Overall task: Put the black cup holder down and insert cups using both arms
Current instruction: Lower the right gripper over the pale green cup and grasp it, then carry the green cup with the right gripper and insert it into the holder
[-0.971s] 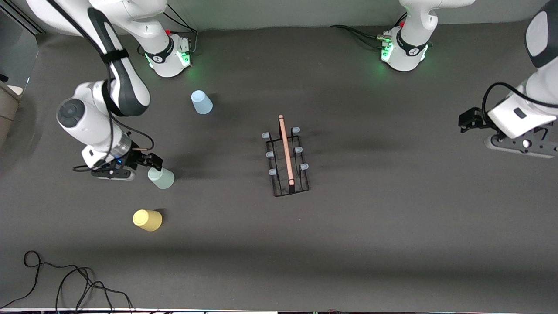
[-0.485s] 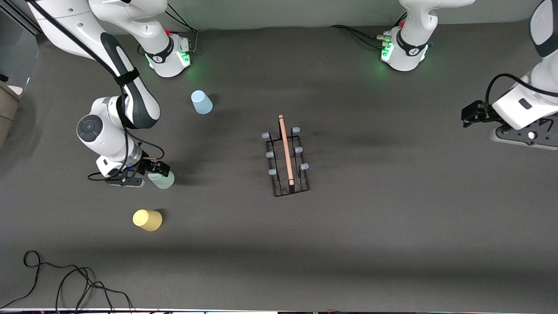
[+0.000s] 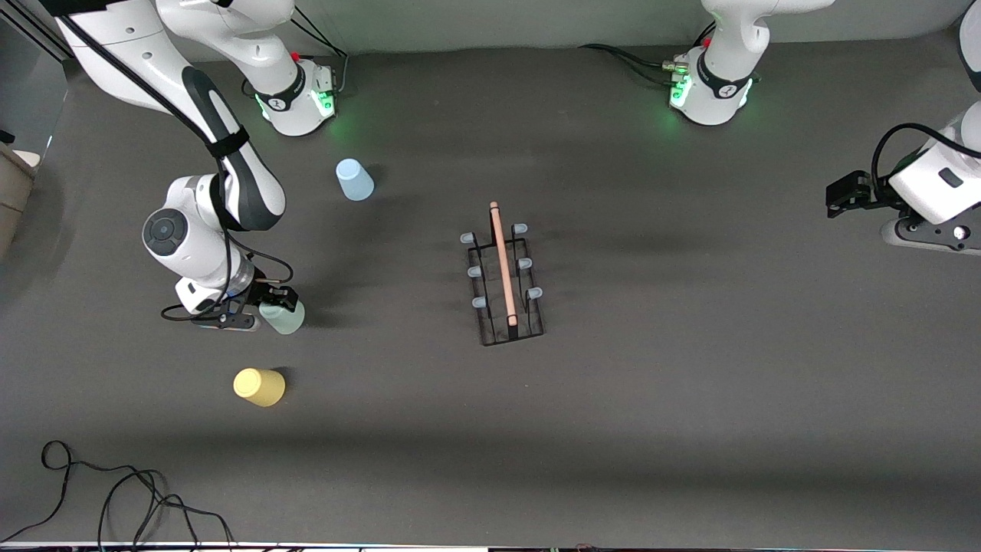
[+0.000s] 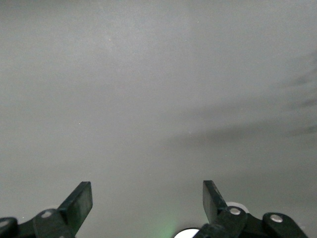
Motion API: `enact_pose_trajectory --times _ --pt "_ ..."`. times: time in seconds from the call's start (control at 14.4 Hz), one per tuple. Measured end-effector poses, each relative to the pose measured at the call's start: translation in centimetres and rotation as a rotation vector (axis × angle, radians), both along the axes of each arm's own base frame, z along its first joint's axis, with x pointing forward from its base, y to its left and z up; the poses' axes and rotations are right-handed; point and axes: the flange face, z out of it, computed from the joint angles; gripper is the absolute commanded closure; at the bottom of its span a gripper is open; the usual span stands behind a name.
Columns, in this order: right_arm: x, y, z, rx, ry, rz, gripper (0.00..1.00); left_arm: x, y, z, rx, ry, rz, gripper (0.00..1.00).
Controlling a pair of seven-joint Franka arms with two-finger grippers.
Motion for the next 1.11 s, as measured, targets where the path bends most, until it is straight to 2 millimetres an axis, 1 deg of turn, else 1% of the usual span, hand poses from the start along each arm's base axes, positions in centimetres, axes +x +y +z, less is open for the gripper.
enact_pose_trajectory --times 0.14,0.21,0.28,0.35,0.42,0.49,0.55,0.62,0.69,0.83,0.9,0.97,1.11 --pt "0.8 0.2 1.8 0.004 -0.017 0.002 0.8 0.0 0.0 -0.1 0.0 0.002 0.0 0.01" --pt "1.2 0.5 3.4 0.007 -0.007 0.006 0.8 0.0 0.0 -0.1 0.0 0.002 0.0 0.0" --pt "1.5 1.1 5.6 0.011 0.014 0.014 0.8 0.0 0.0 -0.1 -0.001 0.002 0.0 0.0" --pt "1.7 2.2 8.3 0.015 0.035 0.018 0.8 0.0 0.0 -0.1 -0.001 0.002 0.001 0.0" --pt "1.9 4.0 11.2 0.019 0.052 0.009 0.8 0.0 0.1 -0.1 -0.001 0.002 0.001 0.0" --pt "1.8 6.4 13.9 0.021 0.063 -0.008 0.8 0.0 0.1 -0.1 -0.001 0.002 0.002 0.0" --pt "1.4 9.4 16.0 0.022 0.068 -0.027 0.8 0.0 0.1 -0.1 -0.001 0.002 0.002 0.0" --pt "0.8 12.8 17.5 0.024 0.067 -0.049 0.8 0.0 0.1 -0.1 -0.001 0.002 0.002 0.0" --pt "-0.1 16.4 18.4 0.027 0.063 -0.07 0.8 0.0 0.1 -0.1 -0.001 0.002 0.003 0.0" --pt "-2.8 23.5 18.9 0.031 0.058 -0.11 0.8 0.0 0.2 -0.1 -0.001 0.002 0.003 0.0" --pt "-4.4 26.7 18.8 0.031 0.059 -0.121 0.8 0.0 0.2 -0.1 -0.001 0.002 0.003 0.0" --pt "-6.0 29.5 18.8 0.03 0.06 -0.13 0.8 0.0 0.2 -0.1 -0.001 0.002 0.003 0.0" --pt "-8.7 33.9 18.6 0.03 0.062 -0.147 0.8 0.0 0.2 -0.1 -0.001 0.002 0.004 0.0"
